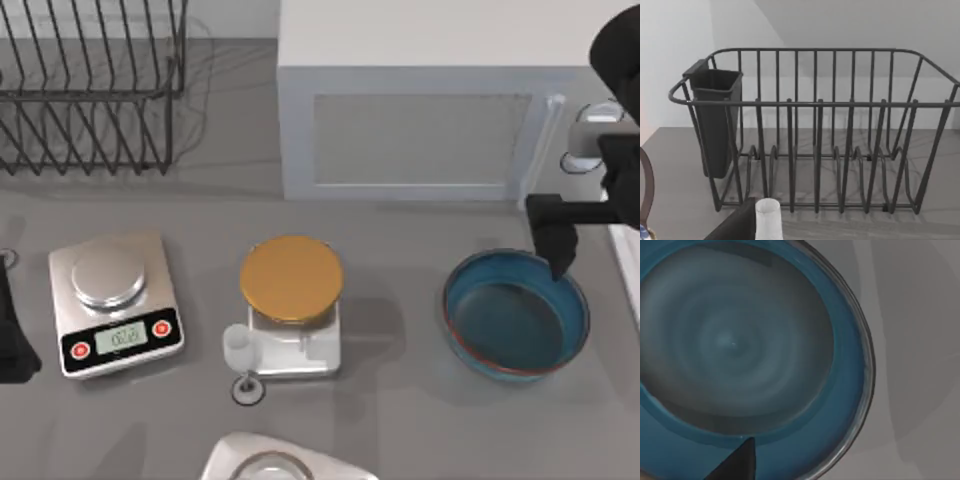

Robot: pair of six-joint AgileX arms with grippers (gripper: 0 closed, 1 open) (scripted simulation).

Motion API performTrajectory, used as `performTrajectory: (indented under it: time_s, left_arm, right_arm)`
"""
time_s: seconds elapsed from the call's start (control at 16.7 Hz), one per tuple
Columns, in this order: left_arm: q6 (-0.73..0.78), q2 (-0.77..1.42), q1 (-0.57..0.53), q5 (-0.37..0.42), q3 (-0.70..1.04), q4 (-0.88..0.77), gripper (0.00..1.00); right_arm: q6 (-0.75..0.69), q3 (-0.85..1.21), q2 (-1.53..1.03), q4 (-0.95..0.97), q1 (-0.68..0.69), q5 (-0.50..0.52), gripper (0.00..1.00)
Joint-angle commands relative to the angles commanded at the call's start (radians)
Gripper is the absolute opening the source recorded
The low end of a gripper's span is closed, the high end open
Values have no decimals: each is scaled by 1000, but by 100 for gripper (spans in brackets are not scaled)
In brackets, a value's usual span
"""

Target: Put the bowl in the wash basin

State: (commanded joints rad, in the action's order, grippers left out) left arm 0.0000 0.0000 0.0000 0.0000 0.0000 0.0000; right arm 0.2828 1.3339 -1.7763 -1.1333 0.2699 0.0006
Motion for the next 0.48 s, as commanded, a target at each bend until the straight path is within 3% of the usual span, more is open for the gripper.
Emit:
performTrajectory:
  time_s: [0.48]
  left_arm:
    - [0,0,0,0,0,0,100]
  right_arm:
    - [6,-204,-102,311,4,0,100]
